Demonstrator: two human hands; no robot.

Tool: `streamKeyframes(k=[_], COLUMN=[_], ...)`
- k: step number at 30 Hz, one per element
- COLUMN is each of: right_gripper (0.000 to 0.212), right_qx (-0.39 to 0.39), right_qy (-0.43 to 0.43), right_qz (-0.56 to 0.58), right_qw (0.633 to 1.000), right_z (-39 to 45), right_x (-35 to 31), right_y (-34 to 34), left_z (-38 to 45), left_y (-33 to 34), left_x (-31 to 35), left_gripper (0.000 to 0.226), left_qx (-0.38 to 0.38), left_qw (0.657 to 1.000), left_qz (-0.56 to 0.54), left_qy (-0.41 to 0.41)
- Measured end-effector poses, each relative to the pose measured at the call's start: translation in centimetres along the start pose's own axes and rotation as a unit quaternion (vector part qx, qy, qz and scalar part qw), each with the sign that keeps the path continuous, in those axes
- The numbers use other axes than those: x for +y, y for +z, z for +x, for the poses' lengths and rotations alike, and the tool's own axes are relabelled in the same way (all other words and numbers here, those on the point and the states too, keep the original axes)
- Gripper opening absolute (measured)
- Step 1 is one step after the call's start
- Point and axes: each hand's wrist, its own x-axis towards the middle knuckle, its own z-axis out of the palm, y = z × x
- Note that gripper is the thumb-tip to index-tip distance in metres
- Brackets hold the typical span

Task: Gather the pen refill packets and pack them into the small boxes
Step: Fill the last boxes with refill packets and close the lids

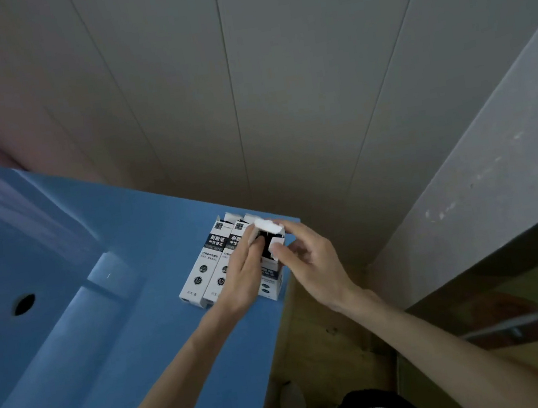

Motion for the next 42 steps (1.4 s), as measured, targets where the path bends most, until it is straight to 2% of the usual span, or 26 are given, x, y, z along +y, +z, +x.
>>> streamKeyframes(k=[2, 6, 13, 16, 20, 24, 29, 34, 39, 42], right_gripper=[0.05, 0.038, 0.024, 0.029, 0.029, 0.041, 0.04, 0.037, 0.05, 0.034], right_qx=[0.0, 0.029, 0.032, 0.025, 0.04, 0.061, 0.102, 0.117, 0.127, 0.143], right_qy=[-0.006, -0.029, -0.007, -0.017, -0.024, -0.041, -0.007, 0.011, 0.021, 0.022], right_qz=[-0.002, -0.01, 0.03, 0.024, 0.04, 0.01, 0.003, -0.021, 0.019, 0.021], right_qw=[1.0, 0.999, 0.999, 0.999, 0.998, 0.997, 0.995, 0.993, 0.992, 0.989], right_z=[-0.2, 0.3, 0.1, -0.1, -0.3, -0.4, -0.8, -1.3, -2.8, -4.5], right_x=[-0.1, 0.2, 0.0, 0.0, -0.3, -0.1, -1.0, -2.9, -4.8, -5.7], right_y=[0.1, -0.1, -1.5, -1.6, -1.2, -0.4, 0.7, 2.8, 6.7, 9.4], left_z=[0.0, 0.1, -0.5, -0.4, -0.9, -2.0, -2.9, -3.0, -4.5, -5.7], left_y=[0.0, 0.0, 0.5, 0.6, 0.5, 0.6, 0.5, -1.8, -5.2, -8.3], left_x=[0.2, 0.3, 1.2, 0.5, 0.3, 0.4, 0.7, 0.0, -1.0, -2.1], left_gripper=[0.035, 0.03, 0.051, 0.047, 0.05, 0.054, 0.054, 0.055, 0.053, 0.048], left_qx=[-0.001, -0.013, -0.034, -0.009, -0.016, 0.005, 0.01, -0.015, -0.039, -0.078], left_qw=[1.0, 0.999, 0.996, 0.994, 0.992, 0.991, 0.988, 0.987, 0.988, 0.983], left_qz=[0.01, 0.039, -0.023, -0.02, 0.012, -0.003, -0.022, -0.012, 0.018, 0.046], left_qy=[-0.004, -0.033, -0.084, -0.108, -0.124, -0.137, -0.152, -0.16, -0.151, -0.162])
